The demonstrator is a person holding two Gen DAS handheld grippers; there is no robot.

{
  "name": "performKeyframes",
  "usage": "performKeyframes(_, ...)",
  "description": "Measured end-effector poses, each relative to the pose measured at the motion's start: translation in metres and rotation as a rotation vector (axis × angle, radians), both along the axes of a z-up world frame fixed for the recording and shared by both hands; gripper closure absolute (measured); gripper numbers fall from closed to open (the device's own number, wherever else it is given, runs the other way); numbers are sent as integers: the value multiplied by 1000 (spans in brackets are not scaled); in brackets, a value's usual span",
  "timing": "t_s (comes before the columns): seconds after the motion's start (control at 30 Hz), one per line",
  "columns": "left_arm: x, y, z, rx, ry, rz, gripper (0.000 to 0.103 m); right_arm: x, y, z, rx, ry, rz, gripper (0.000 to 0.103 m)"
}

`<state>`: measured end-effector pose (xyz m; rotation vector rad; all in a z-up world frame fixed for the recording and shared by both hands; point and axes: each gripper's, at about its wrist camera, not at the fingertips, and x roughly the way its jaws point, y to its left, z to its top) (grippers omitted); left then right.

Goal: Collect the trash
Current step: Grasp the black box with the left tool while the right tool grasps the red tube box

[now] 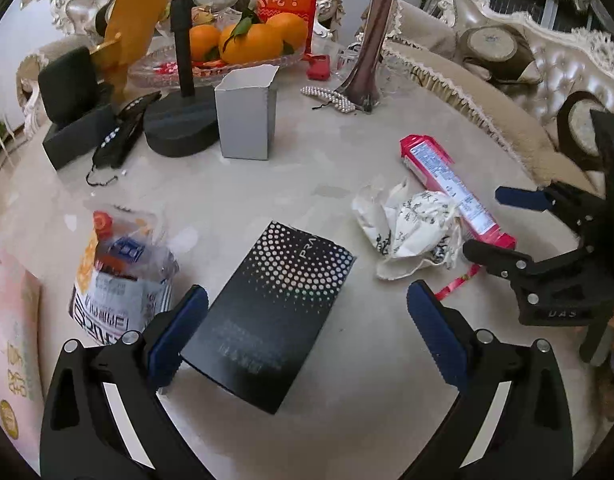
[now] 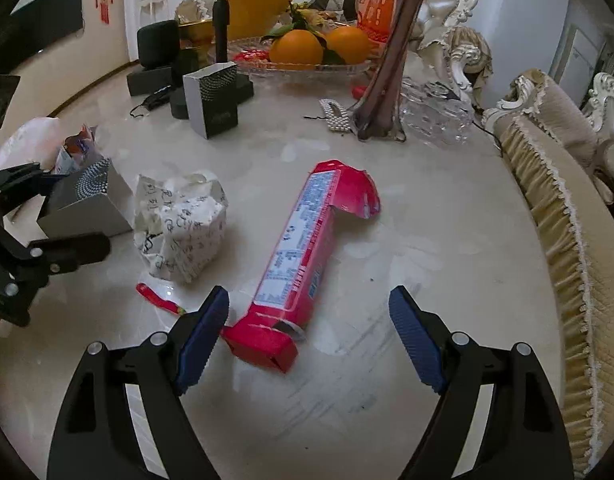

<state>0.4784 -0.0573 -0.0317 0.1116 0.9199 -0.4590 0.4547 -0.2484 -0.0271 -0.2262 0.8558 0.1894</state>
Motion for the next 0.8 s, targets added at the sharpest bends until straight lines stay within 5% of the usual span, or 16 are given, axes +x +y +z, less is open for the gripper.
performKeyframes(0.2,-2,-2,-6,-1,17,17,9,10,17,-4,-68,-25,13,25)
performKeyframes(0.37,-5,0,-5,65,-10,54,43,20,11,-3,31,27,-11,66)
performKeyframes(0.47,-5,11,-2,48,2,98,61,17,4,-3,84,43,-41,78)
performKeyframes(0.8,-48,20,4,7,-15,187,62,-46,11,24,82,-26,-26,81)
